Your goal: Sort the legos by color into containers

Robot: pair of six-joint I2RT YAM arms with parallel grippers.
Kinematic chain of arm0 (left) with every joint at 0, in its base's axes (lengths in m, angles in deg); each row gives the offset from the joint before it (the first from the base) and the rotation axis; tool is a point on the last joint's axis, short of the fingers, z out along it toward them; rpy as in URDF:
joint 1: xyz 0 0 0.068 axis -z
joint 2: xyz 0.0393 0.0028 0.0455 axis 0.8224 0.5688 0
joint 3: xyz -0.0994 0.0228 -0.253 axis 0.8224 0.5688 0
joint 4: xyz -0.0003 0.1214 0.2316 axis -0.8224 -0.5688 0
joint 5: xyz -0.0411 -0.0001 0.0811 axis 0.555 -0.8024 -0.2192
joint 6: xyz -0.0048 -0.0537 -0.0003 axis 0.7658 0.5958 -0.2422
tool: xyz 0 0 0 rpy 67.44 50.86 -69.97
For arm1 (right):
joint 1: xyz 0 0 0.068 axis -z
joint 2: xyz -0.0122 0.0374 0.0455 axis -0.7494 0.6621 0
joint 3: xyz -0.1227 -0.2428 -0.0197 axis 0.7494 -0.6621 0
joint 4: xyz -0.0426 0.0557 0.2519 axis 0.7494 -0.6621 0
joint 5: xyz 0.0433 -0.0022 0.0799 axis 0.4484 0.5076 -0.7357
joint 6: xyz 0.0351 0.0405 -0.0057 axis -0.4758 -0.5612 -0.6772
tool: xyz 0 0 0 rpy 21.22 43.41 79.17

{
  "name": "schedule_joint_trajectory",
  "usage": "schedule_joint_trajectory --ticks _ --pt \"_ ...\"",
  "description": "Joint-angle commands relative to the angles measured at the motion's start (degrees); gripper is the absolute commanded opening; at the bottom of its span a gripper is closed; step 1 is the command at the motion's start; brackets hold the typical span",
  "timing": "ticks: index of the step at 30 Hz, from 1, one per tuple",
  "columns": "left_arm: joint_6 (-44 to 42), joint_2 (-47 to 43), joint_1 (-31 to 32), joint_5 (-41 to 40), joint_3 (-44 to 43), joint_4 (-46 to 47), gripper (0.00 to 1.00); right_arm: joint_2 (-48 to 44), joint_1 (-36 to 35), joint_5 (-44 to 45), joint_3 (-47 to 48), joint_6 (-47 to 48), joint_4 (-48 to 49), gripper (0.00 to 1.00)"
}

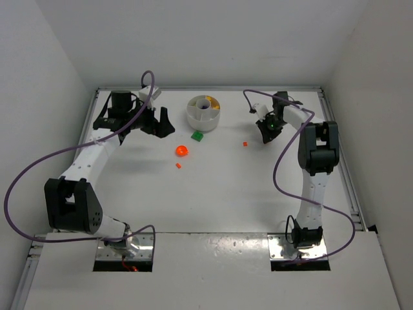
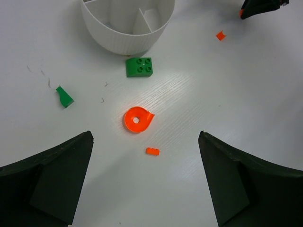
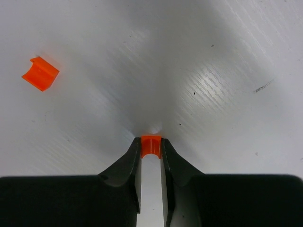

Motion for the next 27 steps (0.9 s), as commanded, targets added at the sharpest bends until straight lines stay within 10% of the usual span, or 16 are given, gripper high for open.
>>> schedule_joint_trajectory --ticks 1,12,27 --pt "-0.76 0.21 -0.73 1.37 -2.05 0.53 1.00 0.45 0.39 -1.76 -0.31 1.03 -2.49 0.14" --pt "0.99 -2.34 -0.73 -0.91 1.73 3.79 1.00 -12.83 -9.17 -14.52 1.26 -20.03 5.74 0.05" --pt "2.14 -2.87 -1.26 -1.44 2.26 4.84 1.00 -1.76 -17.88 -8.82 19.28 -41.42 20.71 0.03"
